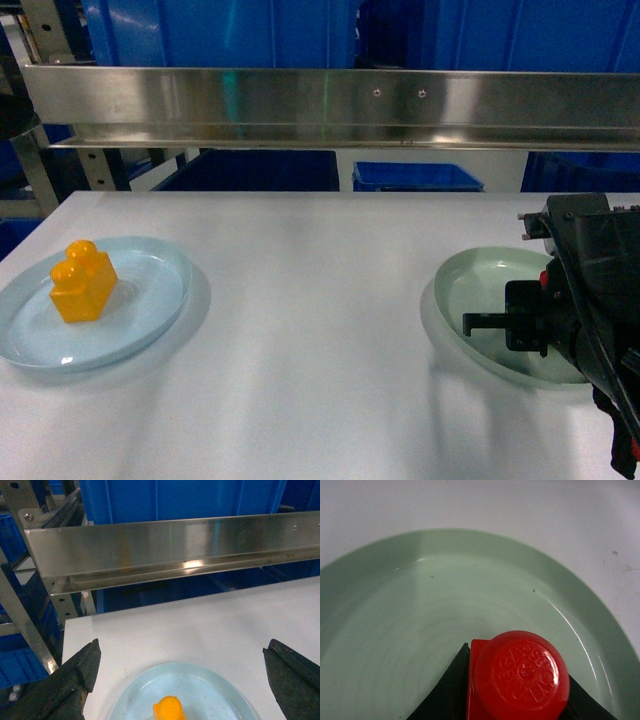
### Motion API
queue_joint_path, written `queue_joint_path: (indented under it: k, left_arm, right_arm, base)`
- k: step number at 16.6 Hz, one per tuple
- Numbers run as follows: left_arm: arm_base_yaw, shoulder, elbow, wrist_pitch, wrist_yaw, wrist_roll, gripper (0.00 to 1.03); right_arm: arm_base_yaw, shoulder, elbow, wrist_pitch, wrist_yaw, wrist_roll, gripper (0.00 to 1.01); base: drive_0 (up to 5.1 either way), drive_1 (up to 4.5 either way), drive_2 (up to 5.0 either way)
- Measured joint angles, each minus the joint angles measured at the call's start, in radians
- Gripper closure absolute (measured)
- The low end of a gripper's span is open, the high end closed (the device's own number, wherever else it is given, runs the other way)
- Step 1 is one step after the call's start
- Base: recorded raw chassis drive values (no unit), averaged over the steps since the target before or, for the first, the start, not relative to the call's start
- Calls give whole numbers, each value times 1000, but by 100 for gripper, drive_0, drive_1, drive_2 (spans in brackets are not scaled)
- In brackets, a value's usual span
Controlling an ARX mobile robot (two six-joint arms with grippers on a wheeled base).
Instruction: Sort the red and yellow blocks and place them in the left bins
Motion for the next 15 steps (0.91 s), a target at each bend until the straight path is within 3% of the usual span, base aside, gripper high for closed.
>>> queue_joint_path:
  k: [2,8,11,15]
  left_arm:
    - [0,0,0,0,0,0,5]
    - [0,0,0,0,0,0,5]
    - [0,0,0,0,0,0,5]
    - [0,0,0,0,0,0,5]
  right_arm:
    - [0,-51,-43,45,-18,-3,73]
    - [28,-431,-179,146,-39,-143,73]
    - [34,-705,-309,103,-57,-209,73]
    - [-12,-966,-388,-61,-127,-209,73]
  base:
    - [0,0,0]
    - [0,0,0]
    - [0,0,0]
    - [0,0,0]
